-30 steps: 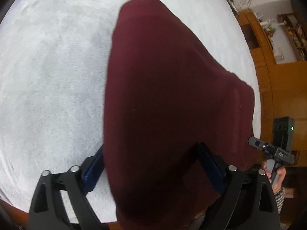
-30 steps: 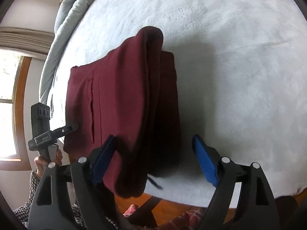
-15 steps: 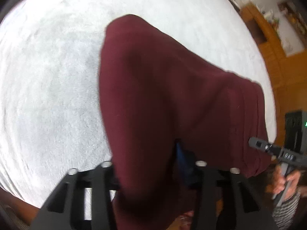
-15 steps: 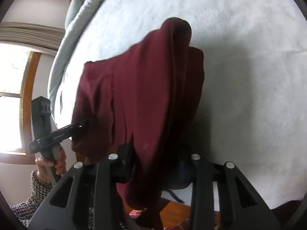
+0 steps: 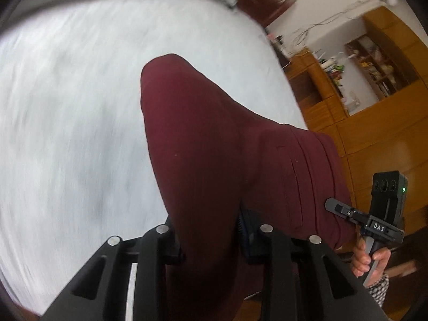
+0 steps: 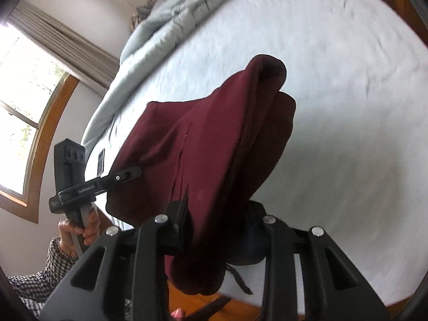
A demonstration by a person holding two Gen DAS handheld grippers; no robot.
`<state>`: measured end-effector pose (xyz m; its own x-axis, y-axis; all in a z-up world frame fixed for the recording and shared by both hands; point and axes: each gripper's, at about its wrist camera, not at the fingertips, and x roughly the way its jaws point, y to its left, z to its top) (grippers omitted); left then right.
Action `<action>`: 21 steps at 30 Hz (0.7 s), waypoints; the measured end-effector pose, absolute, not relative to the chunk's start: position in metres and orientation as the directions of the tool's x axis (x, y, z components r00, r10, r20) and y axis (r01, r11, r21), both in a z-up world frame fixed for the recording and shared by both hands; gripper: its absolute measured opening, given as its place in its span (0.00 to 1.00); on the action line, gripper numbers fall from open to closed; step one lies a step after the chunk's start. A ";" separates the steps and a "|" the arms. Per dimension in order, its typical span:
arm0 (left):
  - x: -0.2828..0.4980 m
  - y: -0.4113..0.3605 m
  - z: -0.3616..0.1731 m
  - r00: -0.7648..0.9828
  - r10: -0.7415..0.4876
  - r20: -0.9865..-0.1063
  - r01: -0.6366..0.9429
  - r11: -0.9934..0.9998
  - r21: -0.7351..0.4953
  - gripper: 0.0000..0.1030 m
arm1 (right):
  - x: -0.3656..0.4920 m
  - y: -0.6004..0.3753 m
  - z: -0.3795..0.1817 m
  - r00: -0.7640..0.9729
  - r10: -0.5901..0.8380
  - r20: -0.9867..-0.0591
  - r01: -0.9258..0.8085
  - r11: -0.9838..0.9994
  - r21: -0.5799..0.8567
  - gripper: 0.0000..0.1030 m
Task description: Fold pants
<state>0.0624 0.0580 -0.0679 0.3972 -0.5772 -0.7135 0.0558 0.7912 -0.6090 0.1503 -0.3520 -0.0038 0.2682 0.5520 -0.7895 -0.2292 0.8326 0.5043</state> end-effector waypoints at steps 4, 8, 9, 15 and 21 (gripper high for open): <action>0.100 0.053 -0.075 0.415 -0.541 -0.732 0.068 0.820 -0.568 0.29 | 0.190 -0.360 -0.016 0.281 0.536 -0.796 -0.231 0.843 0.486 0.30; 0.135 0.028 -0.120 0.345 -0.499 -0.795 0.013 0.850 -0.527 0.29 | 0.223 -0.360 -0.071 0.211 0.513 -0.832 -0.171 0.857 0.485 0.30; 0.140 0.020 -0.127 0.327 -0.486 -0.811 0.007 0.859 -0.512 0.30 | 0.227 -0.359 -0.088 0.180 0.503 -0.845 -0.153 0.863 0.481 0.30; 0.126 0.031 -0.164 0.286 -0.467 -0.837 -0.005 0.872 -0.489 0.39 | 0.227 -0.372 -0.137 0.147 0.493 -0.858 -0.094 0.870 0.484 0.38; 0.132 0.018 -0.155 0.269 -0.390 -0.881 -0.006 0.914 -0.406 0.75 | 0.216 -0.384 -0.135 0.156 0.480 -0.863 -0.062 0.877 0.477 0.58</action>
<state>0.1317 0.0175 -0.1553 0.2692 -0.3899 -0.8806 -0.0065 0.9136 -0.4065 0.2158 -0.3843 -0.1347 0.1563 0.4804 -0.8630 -0.0617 0.8768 0.4769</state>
